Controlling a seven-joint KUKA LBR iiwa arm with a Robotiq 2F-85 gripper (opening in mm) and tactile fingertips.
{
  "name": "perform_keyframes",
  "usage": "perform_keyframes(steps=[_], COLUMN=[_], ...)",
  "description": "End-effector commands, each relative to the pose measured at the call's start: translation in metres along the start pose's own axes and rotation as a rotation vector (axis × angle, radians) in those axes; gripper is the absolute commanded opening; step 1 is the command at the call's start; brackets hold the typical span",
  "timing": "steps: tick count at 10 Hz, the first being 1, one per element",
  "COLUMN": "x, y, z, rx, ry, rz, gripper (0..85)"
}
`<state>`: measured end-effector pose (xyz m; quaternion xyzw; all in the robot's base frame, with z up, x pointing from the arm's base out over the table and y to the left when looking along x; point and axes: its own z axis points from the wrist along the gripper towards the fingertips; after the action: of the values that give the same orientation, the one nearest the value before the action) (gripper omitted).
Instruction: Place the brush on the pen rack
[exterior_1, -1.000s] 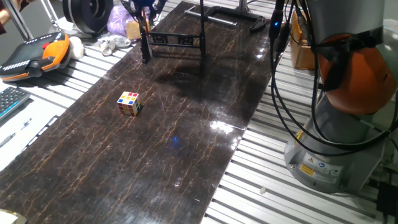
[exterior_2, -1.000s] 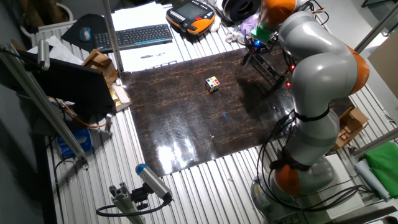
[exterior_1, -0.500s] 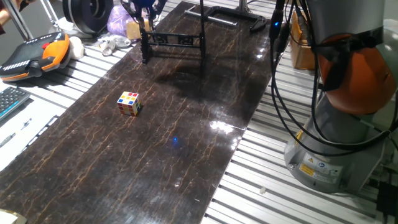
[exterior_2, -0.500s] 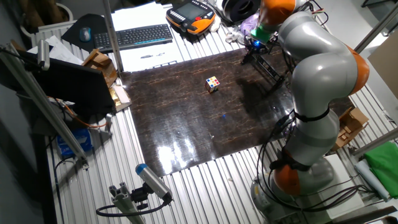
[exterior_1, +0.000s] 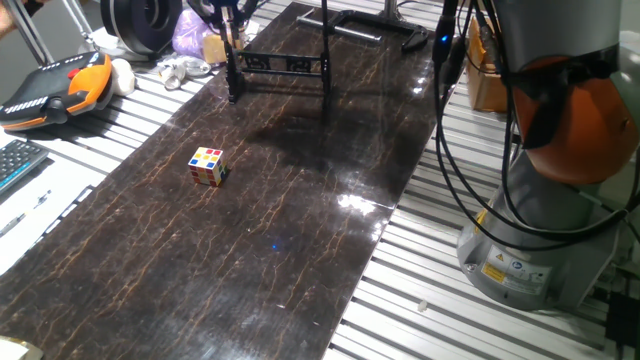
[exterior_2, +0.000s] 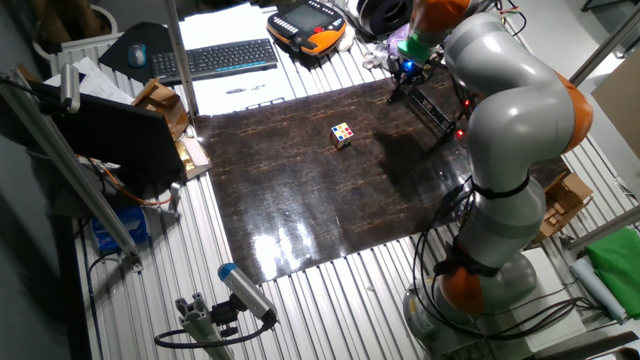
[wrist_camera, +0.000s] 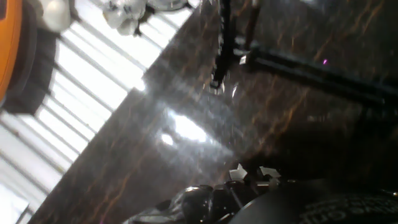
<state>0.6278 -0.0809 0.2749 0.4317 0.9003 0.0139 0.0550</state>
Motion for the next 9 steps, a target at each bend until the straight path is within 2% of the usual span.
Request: perform_keyframes(steps=[1, 4, 6, 9], x=[0.005, 0.031, 0.048, 0.059], y=[0.000, 0.006, 0.003, -0.001], z=[-0.003, -0.013, -0.021, -0.024], rx=[0.002, 0.035, 0.037, 0.043], ry=[0.010, 0.023, 0.053, 0.073], rz=[-0.001, 0.004, -0.005, -0.029], gripper=[16.3, 0.7, 0.7, 0.7])
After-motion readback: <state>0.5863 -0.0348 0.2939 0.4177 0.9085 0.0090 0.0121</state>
